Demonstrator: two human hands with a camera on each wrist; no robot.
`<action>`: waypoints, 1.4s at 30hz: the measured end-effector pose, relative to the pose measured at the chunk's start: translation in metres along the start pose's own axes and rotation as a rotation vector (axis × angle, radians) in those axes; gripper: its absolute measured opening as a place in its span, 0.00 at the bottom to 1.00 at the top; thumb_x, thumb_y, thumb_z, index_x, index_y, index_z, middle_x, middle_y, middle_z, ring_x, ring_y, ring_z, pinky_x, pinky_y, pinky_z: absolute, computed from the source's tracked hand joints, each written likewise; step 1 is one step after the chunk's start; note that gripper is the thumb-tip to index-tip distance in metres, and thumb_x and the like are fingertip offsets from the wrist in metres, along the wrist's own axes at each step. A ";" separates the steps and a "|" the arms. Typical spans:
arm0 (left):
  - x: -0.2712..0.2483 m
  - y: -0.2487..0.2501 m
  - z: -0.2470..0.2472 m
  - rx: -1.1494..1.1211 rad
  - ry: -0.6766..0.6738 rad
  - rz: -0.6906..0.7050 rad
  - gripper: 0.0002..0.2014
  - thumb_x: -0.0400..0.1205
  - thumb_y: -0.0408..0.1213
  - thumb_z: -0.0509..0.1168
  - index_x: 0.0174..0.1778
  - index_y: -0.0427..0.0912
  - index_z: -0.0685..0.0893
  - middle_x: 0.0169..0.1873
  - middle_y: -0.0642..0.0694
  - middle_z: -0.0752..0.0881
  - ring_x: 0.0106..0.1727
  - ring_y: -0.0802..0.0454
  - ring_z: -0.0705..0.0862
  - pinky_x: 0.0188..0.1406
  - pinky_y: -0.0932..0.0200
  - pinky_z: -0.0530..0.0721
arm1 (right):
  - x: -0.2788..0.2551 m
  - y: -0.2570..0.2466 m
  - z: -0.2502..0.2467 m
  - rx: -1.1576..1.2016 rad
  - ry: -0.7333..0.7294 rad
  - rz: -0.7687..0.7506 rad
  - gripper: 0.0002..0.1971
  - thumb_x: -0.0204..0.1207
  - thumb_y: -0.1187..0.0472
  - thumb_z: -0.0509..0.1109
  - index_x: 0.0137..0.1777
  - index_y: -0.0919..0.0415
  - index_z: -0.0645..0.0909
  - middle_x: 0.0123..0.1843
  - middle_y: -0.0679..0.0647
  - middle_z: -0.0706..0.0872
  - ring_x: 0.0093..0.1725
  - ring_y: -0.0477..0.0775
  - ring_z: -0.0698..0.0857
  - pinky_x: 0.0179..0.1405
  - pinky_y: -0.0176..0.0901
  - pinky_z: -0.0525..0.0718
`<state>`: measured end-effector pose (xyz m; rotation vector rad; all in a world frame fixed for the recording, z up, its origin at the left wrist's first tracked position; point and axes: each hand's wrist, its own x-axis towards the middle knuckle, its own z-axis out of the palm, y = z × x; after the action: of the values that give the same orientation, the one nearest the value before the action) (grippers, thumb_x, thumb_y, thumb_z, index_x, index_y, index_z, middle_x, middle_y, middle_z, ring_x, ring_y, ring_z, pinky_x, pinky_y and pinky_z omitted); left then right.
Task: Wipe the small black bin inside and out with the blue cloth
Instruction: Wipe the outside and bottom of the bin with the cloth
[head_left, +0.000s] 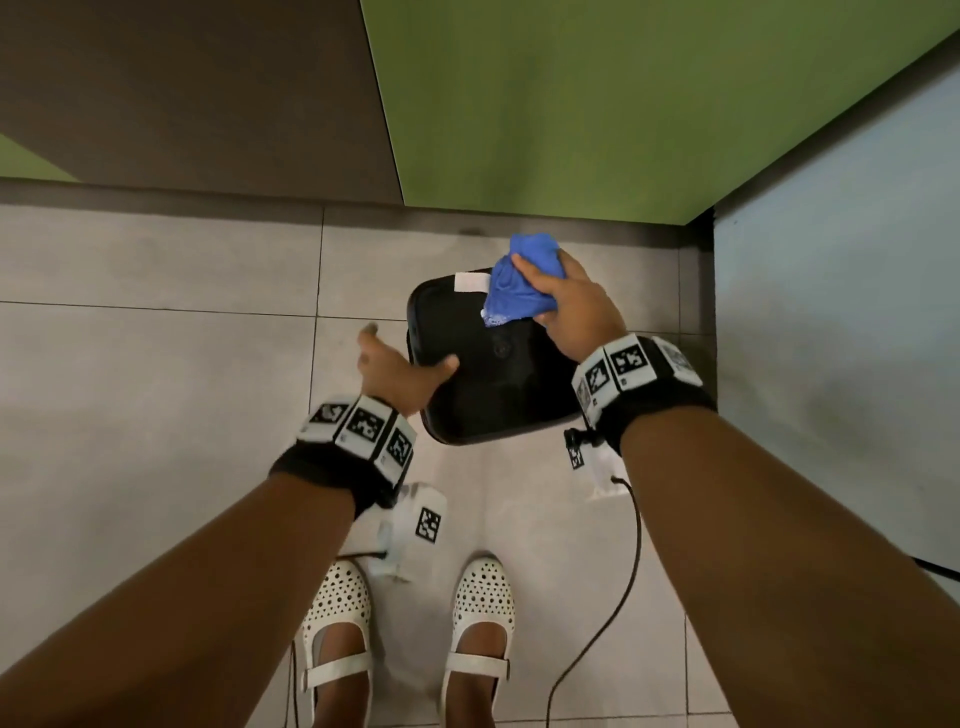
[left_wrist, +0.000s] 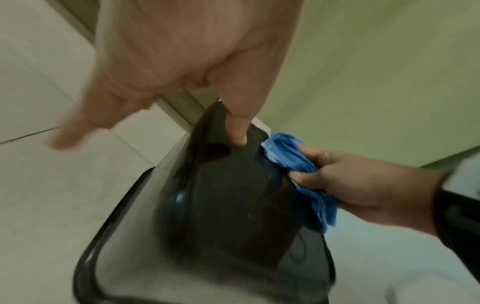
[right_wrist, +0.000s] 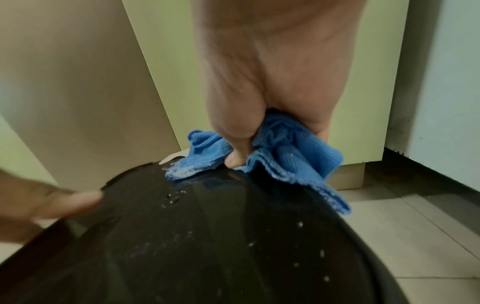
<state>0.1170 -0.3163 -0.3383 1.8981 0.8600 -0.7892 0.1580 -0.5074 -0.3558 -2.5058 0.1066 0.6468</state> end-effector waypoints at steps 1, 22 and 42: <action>0.004 0.008 -0.001 -0.041 -0.020 0.034 0.44 0.77 0.43 0.70 0.81 0.43 0.48 0.77 0.33 0.67 0.76 0.36 0.70 0.75 0.46 0.71 | 0.001 0.000 -0.002 -0.017 -0.007 0.001 0.34 0.77 0.65 0.62 0.78 0.35 0.60 0.85 0.51 0.53 0.76 0.69 0.68 0.76 0.59 0.68; 0.028 0.020 0.004 -0.033 -0.174 0.019 0.29 0.85 0.42 0.54 0.82 0.50 0.53 0.76 0.35 0.71 0.72 0.28 0.73 0.70 0.29 0.72 | -0.029 -0.040 0.031 -0.205 0.102 0.222 0.30 0.83 0.46 0.54 0.80 0.33 0.43 0.86 0.49 0.40 0.82 0.70 0.47 0.70 0.77 0.64; 0.037 0.017 -0.004 0.058 -0.221 0.030 0.26 0.85 0.40 0.55 0.79 0.54 0.57 0.72 0.35 0.76 0.68 0.29 0.77 0.68 0.31 0.75 | -0.068 -0.060 0.081 -0.172 0.196 0.501 0.32 0.81 0.41 0.52 0.80 0.35 0.39 0.85 0.56 0.38 0.80 0.78 0.38 0.69 0.86 0.45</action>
<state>0.1524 -0.3098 -0.3587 1.8286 0.6767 -0.9932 0.0763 -0.4183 -0.3543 -2.7201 0.8010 0.6177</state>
